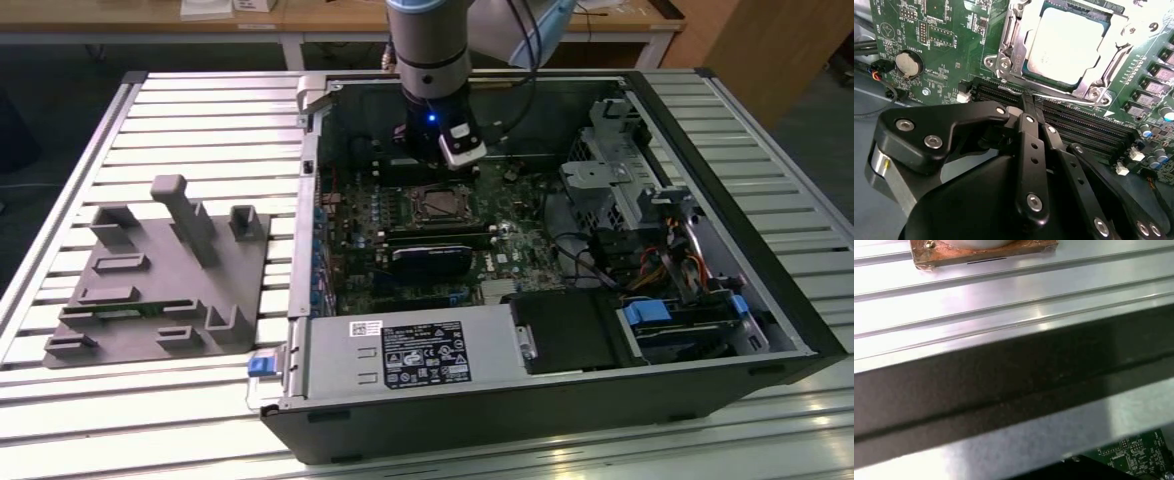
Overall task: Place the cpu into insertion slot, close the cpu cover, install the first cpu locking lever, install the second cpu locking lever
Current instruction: 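Install the first cpu locking lever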
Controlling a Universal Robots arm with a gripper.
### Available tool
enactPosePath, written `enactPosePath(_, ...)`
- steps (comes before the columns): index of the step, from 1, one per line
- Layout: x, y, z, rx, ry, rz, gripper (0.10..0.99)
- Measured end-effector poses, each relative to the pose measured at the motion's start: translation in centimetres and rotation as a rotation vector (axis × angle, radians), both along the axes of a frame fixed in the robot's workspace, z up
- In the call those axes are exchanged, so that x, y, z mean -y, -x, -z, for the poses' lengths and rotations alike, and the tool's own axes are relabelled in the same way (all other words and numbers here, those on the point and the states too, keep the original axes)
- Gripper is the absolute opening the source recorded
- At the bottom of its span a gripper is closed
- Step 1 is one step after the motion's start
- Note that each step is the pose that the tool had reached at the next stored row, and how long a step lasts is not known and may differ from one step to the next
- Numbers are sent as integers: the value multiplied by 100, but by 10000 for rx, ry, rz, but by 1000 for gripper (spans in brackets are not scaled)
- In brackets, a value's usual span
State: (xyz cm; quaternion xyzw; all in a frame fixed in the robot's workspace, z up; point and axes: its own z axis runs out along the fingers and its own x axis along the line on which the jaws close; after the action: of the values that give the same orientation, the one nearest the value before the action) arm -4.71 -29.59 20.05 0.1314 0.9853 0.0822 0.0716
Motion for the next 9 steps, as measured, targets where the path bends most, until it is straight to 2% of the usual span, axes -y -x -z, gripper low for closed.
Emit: enactPosePath(9,31,0,32,-1,2,122,106)
